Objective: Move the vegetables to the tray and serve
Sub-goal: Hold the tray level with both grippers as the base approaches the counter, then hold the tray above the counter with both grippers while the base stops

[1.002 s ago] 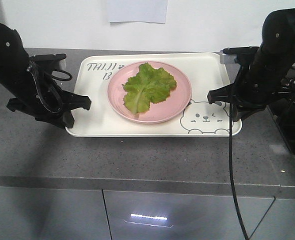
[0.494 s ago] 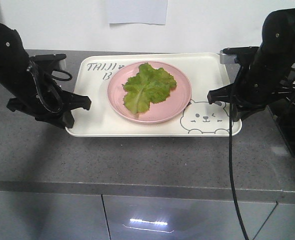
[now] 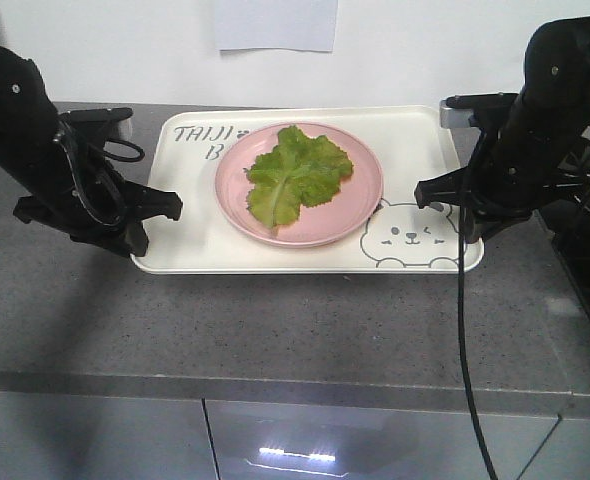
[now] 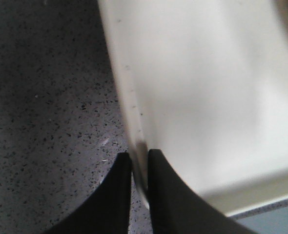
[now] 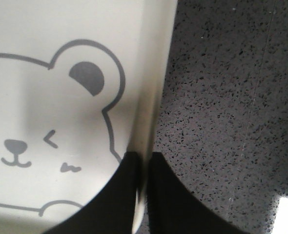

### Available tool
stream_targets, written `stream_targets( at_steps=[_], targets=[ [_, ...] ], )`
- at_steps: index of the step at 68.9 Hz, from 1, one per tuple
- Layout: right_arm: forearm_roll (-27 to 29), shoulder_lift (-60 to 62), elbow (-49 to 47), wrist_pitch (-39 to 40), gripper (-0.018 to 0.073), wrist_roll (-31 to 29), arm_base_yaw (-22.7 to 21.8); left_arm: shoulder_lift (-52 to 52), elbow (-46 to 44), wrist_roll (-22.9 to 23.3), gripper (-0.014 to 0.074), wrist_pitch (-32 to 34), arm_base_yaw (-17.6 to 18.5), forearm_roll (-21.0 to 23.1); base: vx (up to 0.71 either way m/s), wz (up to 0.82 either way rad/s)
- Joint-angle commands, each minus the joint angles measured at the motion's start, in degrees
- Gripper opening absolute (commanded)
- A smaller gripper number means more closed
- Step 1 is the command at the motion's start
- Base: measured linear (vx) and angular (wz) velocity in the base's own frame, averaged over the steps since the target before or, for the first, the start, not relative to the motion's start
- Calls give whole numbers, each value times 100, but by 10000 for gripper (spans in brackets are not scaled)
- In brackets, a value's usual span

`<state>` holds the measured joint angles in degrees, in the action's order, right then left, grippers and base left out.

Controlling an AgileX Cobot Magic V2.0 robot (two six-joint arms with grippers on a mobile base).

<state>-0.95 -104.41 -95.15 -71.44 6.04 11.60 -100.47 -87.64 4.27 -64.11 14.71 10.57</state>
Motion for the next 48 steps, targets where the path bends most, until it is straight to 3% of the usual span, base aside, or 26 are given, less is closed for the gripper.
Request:
stream_targets(
  at_steps=[1, 48],
  targets=[
    [145, 337, -156, 295, -8, -151, 34, 364, -222, -152, -6, 280, 102, 418, 4, 1],
    [145, 337, -156, 295, -8, -151, 34, 364, -222, -152, -6, 280, 102, 418, 4, 0]
  ],
)
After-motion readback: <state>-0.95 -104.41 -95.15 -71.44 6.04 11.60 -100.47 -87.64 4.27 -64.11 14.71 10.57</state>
